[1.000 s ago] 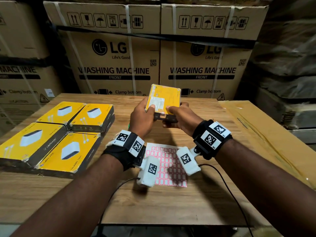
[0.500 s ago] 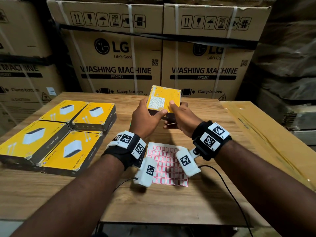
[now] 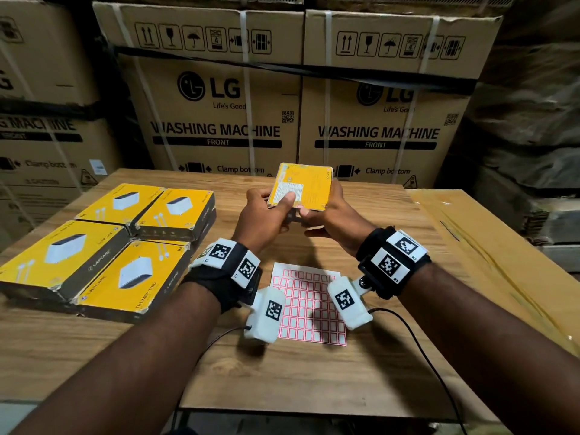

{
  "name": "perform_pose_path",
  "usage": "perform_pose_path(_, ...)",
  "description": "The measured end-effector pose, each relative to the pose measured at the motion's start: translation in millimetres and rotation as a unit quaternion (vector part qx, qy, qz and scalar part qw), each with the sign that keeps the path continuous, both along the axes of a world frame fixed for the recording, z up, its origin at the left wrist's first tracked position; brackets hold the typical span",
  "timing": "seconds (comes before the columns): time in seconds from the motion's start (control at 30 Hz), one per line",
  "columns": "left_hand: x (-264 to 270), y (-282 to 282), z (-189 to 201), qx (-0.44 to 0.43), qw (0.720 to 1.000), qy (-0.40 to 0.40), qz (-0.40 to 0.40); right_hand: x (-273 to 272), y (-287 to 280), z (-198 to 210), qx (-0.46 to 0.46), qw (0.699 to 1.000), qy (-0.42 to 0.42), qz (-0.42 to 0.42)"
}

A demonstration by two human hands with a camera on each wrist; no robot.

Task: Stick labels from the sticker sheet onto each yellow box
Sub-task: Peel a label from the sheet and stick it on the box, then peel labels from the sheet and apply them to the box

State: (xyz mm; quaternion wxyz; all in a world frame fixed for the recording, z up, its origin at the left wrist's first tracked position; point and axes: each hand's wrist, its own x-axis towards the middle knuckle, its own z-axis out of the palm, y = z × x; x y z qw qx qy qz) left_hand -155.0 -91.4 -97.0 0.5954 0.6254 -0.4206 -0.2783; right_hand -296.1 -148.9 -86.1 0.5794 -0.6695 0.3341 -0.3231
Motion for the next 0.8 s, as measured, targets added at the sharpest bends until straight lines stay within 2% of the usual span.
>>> perform_pose_path(0.17,-6,0,9,0.011,1.0,0.004,-0.016,1,1,2,-0.016,0.999,-0.009,0.035)
perform_pose_path(0.33,-8,-7,12,0.03,0.997,0.066,0.002,1,0,3,0.025,0.999,-0.033,0.016)
perform_pose_path(0.47,-6,-4,9,0.032,0.996,0.082,0.015,3,-1,1,0.013,0.999,-0.035,-0.006)
perform_pose_path(0.6,-5,-2,5,0.043,0.997,0.058,0.001,2,-3,-1,0.0,1.0,-0.02,-0.013)
perform_pose_path(0.8,5,-2,0,0.085,0.996,0.01,0.019,0,-10,-3,0.041,0.995,-0.065,-0.062)
